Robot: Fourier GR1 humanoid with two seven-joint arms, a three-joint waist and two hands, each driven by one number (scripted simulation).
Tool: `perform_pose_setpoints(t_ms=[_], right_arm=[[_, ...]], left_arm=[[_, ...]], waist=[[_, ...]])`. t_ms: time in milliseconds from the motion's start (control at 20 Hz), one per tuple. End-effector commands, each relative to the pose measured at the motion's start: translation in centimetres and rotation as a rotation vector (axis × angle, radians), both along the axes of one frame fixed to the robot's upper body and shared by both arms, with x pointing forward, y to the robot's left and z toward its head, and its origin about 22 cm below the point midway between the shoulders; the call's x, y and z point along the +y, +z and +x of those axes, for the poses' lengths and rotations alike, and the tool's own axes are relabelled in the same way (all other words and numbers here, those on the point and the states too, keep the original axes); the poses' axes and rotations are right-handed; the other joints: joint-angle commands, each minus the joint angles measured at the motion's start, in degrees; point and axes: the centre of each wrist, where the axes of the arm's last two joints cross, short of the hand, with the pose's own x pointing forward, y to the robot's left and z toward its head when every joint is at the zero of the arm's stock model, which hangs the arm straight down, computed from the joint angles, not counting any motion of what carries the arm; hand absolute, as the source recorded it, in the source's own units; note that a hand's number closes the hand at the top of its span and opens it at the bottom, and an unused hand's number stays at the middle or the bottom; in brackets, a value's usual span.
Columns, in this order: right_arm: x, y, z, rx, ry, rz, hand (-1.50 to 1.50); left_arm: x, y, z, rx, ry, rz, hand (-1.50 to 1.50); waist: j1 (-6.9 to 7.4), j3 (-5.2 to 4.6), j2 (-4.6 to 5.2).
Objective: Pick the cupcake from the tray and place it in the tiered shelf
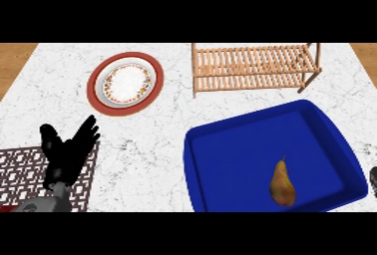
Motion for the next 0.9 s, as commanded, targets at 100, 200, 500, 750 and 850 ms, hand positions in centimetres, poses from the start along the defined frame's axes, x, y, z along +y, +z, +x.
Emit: perform_pose_setpoints(t_ms=[100,200,500,750,850], right_arm=[[-0.7,-3.3,3.5,0.003,0.001,-0.066,1.5],[-1.1,-2.6,4.0,0.019,-0.002,-0.063,1.5],[-1.2,-3.6,6.5,-0.007,-0.031,-0.067,1.5],[-1.2,-5.9,7.3,-0.04,-0.016,-0.053,1.5],[-0.3,-5.8,8.2,-0.044,0.004,-0.065,1.5]], left_arm=[[0.1,-0.7,0.4,0.02,0.002,-0.009,0.0],[0.3,-1.3,-0.2,0.034,0.0,-0.002,0.0],[0.6,-0.3,-0.2,0.035,-0.017,0.009,0.0],[0.5,-0.8,-0.7,0.034,0.005,-0.005,0.0],[-0.1,-0.3,1.5,0.015,-0.002,-0.009,0.0]], waist=[[0.07,-0.22,0.3],[0.01,-0.22,0.21],[0.62,-0.21,0.32],[0.19,-0.2,0.19],[0.67,-0.23,0.62]])
